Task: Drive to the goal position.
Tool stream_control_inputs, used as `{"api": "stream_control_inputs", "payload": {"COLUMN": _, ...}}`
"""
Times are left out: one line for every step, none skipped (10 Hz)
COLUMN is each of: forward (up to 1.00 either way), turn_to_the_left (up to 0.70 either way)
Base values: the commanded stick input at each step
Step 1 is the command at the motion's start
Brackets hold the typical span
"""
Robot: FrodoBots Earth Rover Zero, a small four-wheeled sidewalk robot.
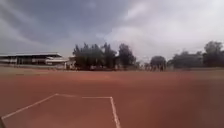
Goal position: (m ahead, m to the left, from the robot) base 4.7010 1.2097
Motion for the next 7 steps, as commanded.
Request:
{"api": "stream_control_inputs", "payload": {"forward": 0.7, "turn_to_the_left": 0.0}}
{"api": "stream_control_inputs", "payload": {"forward": 0.7, "turn_to_the_left": 0.0}}
{"api": "stream_control_inputs", "payload": {"forward": 0.7, "turn_to_the_left": 0.0}}
{"api": "stream_control_inputs", "payload": {"forward": 0.7, "turn_to_the_left": 0.0}}
{"api": "stream_control_inputs", "payload": {"forward": 0.7, "turn_to_the_left": 0.0}}
{"api": "stream_control_inputs", "payload": {"forward": 0.7, "turn_to_the_left": 0.0}}
{"api": "stream_control_inputs", "payload": {"forward": 0.7, "turn_to_the_left": 0.0}}
